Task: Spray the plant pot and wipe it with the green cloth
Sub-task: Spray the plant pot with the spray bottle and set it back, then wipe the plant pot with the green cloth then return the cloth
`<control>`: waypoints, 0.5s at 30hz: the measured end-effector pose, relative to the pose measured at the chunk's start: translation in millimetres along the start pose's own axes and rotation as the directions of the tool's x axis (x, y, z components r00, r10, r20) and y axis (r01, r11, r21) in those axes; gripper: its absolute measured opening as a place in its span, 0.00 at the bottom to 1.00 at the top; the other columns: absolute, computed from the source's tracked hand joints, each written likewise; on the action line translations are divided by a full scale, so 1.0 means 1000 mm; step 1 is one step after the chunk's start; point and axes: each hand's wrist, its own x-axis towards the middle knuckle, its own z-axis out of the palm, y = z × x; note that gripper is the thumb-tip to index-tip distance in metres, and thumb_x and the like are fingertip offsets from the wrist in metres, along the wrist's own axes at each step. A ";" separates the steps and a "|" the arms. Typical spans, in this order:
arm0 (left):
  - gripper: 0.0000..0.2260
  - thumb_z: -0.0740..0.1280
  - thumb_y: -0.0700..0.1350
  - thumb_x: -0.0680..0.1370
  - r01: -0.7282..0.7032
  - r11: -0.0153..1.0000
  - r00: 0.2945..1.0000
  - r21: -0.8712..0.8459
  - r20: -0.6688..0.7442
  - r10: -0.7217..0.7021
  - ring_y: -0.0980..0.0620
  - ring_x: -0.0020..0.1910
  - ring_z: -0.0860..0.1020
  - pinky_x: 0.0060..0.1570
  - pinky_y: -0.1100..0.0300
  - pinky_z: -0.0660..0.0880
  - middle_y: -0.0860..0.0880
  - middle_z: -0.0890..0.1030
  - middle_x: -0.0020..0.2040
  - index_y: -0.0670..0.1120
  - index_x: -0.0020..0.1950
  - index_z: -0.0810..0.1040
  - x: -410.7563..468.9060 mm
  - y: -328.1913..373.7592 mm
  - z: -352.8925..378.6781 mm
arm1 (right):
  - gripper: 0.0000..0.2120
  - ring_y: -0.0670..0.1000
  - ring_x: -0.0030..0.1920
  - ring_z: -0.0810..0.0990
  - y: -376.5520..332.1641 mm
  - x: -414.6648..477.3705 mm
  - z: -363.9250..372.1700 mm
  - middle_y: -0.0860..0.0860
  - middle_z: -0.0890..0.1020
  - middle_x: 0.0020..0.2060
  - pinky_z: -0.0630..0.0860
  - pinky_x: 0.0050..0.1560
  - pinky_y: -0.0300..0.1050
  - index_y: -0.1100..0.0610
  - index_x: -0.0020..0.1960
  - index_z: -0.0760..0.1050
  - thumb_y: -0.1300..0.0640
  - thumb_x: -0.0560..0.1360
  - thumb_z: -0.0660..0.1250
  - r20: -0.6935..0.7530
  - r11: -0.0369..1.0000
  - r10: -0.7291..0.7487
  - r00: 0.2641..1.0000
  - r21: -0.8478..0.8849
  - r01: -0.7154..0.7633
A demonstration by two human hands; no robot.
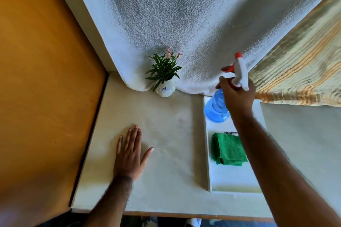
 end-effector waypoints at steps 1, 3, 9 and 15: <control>0.38 0.53 0.68 0.82 0.002 1.000 1.000 0.001 0.005 -0.002 0.44 0.83 0.61 0.78 0.38 0.65 0.44 0.62 0.84 0.43 0.84 0.57 0.000 0.000 0.000 | 0.09 0.47 0.33 0.86 0.007 0.004 -0.006 0.47 0.85 0.31 0.82 0.43 0.44 0.50 0.50 0.83 0.61 0.73 0.72 -0.019 1.000 -0.024 1.000 0.000 0.024; 0.38 0.53 0.68 0.82 0.006 1.000 1.000 0.002 0.014 -0.006 0.44 0.83 0.61 0.78 0.38 0.65 0.44 0.61 0.84 0.43 0.84 0.57 0.000 0.000 0.001 | 0.09 0.56 0.36 0.87 0.025 0.010 -0.016 0.54 0.86 0.38 0.83 0.44 0.52 0.52 0.53 0.81 0.62 0.75 0.72 -0.038 0.998 -0.057 0.998 -0.001 0.057; 0.38 0.54 0.67 0.81 0.009 1.000 1.000 0.019 0.023 -0.009 0.44 0.83 0.61 0.78 0.38 0.65 0.44 0.61 0.84 0.43 0.83 0.58 0.000 0.000 0.002 | 0.12 0.46 0.36 0.84 0.071 0.017 -0.027 0.46 0.84 0.34 0.80 0.42 0.45 0.54 0.57 0.80 0.54 0.75 0.75 -0.042 0.995 -0.056 0.998 -0.082 0.053; 0.38 0.54 0.66 0.81 0.011 1.000 1.000 0.029 0.016 -0.012 0.44 0.82 0.62 0.79 0.38 0.65 0.44 0.62 0.84 0.42 0.83 0.59 0.001 0.002 0.000 | 0.13 0.51 0.35 0.84 0.080 0.011 -0.033 0.59 0.85 0.35 0.81 0.43 0.47 0.48 0.55 0.79 0.50 0.73 0.78 0.013 0.999 -0.029 1.000 -0.045 0.029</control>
